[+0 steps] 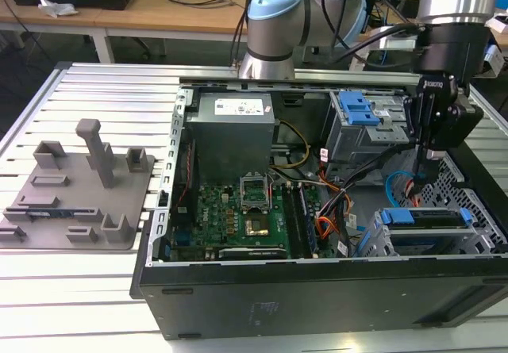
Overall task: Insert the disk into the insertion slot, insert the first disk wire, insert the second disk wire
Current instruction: 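Insert the first disk wire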
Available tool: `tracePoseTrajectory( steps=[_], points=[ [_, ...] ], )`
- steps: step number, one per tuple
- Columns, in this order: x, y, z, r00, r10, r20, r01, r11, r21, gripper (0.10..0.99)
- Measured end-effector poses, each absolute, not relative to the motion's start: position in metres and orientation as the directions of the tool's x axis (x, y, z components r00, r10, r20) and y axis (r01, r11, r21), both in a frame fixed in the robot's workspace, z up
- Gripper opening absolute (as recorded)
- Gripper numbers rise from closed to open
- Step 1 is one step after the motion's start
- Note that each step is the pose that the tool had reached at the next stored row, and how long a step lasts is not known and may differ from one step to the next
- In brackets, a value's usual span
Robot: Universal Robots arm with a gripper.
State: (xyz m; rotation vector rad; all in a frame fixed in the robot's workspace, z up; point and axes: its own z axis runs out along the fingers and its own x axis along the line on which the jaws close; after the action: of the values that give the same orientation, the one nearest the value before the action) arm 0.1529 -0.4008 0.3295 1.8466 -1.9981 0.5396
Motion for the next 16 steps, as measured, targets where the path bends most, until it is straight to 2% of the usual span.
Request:
tracePoseTrajectory(
  steps=[3, 11, 16],
  points=[
    [0.157, -0.401, 0.335, -0.054, -0.857, 0.513, -0.997, 0.070, 0.012, 0.165],
    [0.166, -0.414, 0.340, -0.053, -0.859, 0.509, -0.997, 0.070, 0.015, 0.165],
    [0.167, -0.416, 0.340, -0.057, -0.892, 0.448, -0.997, 0.073, 0.020, 0.165]
  ],
)
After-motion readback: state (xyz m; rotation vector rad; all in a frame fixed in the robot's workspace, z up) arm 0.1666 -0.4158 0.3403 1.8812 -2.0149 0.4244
